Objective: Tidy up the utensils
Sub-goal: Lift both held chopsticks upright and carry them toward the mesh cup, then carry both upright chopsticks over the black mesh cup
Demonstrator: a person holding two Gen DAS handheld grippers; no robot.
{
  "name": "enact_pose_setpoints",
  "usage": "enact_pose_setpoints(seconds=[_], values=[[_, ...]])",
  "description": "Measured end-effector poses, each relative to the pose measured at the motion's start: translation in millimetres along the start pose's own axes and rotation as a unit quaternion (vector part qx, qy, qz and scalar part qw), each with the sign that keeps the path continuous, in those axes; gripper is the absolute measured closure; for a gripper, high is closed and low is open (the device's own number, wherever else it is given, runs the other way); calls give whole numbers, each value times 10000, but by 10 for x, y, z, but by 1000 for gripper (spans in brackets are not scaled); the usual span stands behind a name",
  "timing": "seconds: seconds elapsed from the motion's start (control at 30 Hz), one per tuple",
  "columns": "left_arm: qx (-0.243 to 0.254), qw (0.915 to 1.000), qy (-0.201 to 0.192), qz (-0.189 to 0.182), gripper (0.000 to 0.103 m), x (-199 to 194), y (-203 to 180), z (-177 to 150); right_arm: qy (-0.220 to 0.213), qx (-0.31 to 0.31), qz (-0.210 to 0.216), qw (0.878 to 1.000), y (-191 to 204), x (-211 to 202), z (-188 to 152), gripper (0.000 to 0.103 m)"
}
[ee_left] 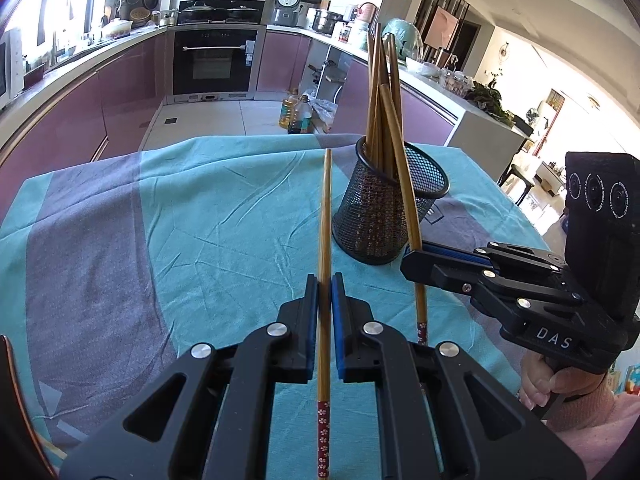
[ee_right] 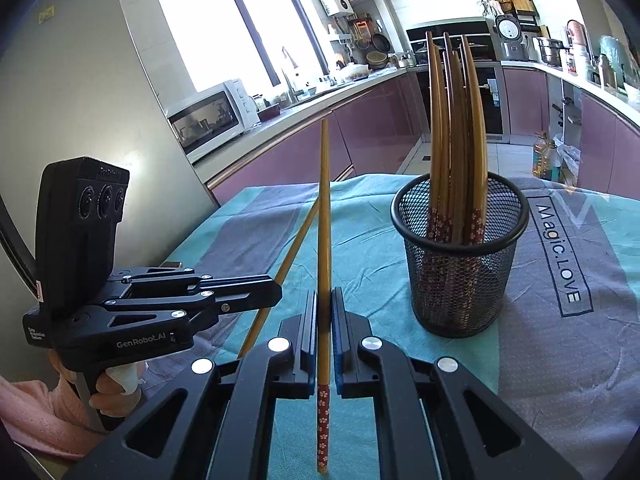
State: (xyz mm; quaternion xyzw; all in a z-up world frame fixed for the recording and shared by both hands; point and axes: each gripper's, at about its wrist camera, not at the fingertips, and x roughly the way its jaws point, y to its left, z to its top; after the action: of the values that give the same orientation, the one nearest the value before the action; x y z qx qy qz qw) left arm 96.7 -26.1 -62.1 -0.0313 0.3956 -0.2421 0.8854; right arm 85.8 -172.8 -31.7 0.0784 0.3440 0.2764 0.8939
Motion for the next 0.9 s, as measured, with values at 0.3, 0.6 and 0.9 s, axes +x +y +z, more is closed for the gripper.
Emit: enact_pose_setpoints(seconds=[0.3,0.6,0.9], values=[[-27,9999,-68,-104,95,-39,-8,32,-95,42,22,9999,-71,-98,34,97],[-1,9998,-161,-132,95,-99,-25,70,-192,64,3,9998,-97,-189,52,97],[11,9995,-243,-191,95,-144,-30,93,-296,99,-16,9995,-127,-263,86,97]])
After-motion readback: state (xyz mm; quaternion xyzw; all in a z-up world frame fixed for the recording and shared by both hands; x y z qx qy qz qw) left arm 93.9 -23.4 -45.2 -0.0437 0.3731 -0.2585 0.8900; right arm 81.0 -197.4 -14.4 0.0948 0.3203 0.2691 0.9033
